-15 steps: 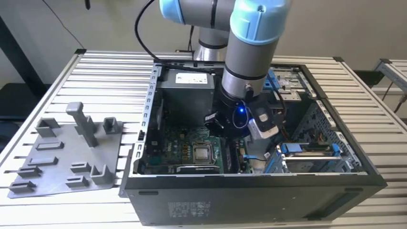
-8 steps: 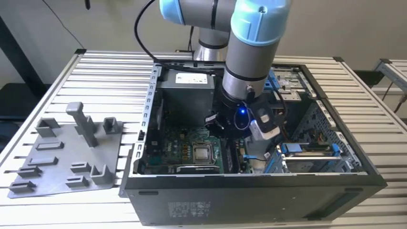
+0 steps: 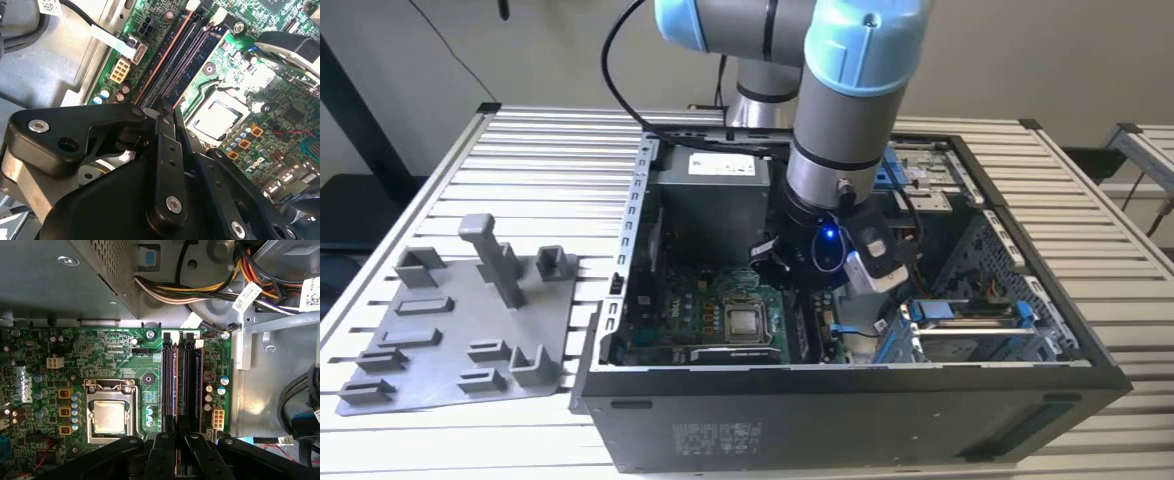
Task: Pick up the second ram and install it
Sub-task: 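Insert the second ram into the second slot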
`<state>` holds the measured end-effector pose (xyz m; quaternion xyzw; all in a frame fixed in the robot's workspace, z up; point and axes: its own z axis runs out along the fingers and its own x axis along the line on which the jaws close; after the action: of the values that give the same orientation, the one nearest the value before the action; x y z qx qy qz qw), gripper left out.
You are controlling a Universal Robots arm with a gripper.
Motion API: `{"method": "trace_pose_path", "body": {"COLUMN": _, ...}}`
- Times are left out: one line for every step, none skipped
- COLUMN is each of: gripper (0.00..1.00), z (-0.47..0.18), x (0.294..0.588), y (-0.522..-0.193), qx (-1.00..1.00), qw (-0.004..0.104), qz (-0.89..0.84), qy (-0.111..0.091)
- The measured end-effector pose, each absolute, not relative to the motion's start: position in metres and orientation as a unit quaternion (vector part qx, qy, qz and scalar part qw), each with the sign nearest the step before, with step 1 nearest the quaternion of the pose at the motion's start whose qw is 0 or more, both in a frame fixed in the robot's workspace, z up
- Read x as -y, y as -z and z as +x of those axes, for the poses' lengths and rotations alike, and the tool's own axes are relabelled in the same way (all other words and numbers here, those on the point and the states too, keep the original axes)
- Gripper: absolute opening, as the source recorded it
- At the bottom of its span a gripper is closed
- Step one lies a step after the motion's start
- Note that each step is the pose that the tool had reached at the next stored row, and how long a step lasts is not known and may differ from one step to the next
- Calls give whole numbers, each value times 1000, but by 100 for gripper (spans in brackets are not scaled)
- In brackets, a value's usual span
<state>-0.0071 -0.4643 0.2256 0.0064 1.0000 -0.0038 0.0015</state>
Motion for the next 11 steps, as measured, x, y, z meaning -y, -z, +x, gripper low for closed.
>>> {"method": "trace_pose_path", "body": {"gripper": 14, "z": -7, "x": 464, "y": -226, "qx": -1000, "qw": 2, "qz": 6, "qy": 4}}
{"method": "trace_pose_path", "body": {"gripper": 14, "z": -7, "x": 464, "y": -226, "qx": -1000, "qw": 2, "qz": 6, "qy": 4}}
{"method": "trace_pose_path", "body": {"gripper": 14, "z": -7, "x": 464, "y": -226, "qx": -1000, "qw": 2, "qz": 6, "qy": 4}}
{"method": "trace_pose_path", "body": {"gripper": 14, "z": -7, "x": 464, "y": -226, "qx": -1000, "qw": 2, "qz": 6, "qy": 4}}
{"method": "trace_pose_path", "body": {"gripper": 14, "z": -7, "x": 464, "y": -226, "qx": -1000, "qw": 2, "qz": 6, "qy": 4}}
{"method": "trace_pose_path", "body": {"gripper": 14, "z": -7, "x": 464, "y": -226, "qx": -1000, "qw": 2, "qz": 6, "qy": 4}}
{"method": "trace_pose_path", "body": {"gripper": 14, "z": -7, "x": 464, "y": -225, "qx": -1000, "qw": 2, "qz": 6, "qy": 4}}
{"method": "trace_pose_path", "body": {"gripper": 14, "z": -7, "x": 464, "y": -225, "qx": -1000, "qw": 2, "qz": 6, "qy": 4}}
{"method": "trace_pose_path", "body": {"gripper": 14, "z": -7, "x": 464, "y": -225, "qx": -1000, "qw": 2, "qz": 7, "qy": 4}}
{"method": "trace_pose_path", "body": {"gripper": 14, "z": -7, "x": 464, "y": -225, "qx": -1000, "qw": 2, "qz": 7, "qy": 4}}
{"method": "trace_pose_path", "body": {"gripper": 14, "z": -7, "x": 464, "y": -225, "qx": -1000, "qw": 2, "qz": 8, "qy": 4}}
